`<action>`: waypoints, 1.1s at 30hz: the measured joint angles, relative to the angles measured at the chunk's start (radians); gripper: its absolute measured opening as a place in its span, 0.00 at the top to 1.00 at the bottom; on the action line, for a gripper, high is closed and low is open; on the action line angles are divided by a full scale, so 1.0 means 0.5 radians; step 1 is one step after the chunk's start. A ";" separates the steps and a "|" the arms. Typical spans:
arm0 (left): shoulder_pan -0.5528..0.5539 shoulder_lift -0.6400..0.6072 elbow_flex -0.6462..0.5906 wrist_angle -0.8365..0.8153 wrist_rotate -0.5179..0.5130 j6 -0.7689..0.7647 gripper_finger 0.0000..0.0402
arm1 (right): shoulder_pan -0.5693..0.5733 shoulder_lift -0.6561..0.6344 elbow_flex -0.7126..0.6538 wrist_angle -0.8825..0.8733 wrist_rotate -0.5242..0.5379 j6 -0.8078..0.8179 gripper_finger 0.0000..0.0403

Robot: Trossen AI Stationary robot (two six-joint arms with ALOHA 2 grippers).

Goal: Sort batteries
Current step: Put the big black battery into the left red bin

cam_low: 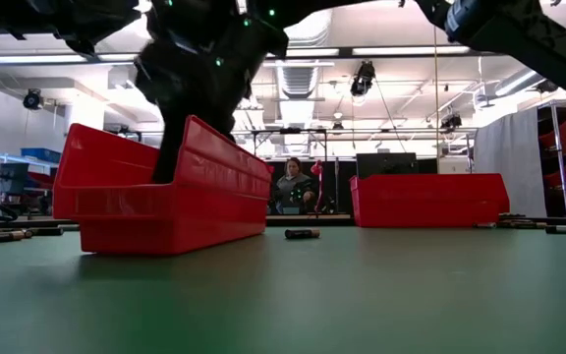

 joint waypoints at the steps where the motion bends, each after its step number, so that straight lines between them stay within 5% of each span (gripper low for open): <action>1: 0.000 0.000 0.000 -0.009 -0.001 0.008 0.61 | 0.016 0.000 0.000 -0.007 -0.004 0.000 0.87; 20: 0.000 0.000 -0.001 -0.021 -0.002 -0.010 0.61 | 0.041 0.000 0.001 -0.328 0.021 -0.069 0.87; 33: 0.001 0.003 -0.001 -0.021 -0.002 -0.011 0.61 | -0.030 -0.039 0.002 -0.531 0.486 -0.084 0.87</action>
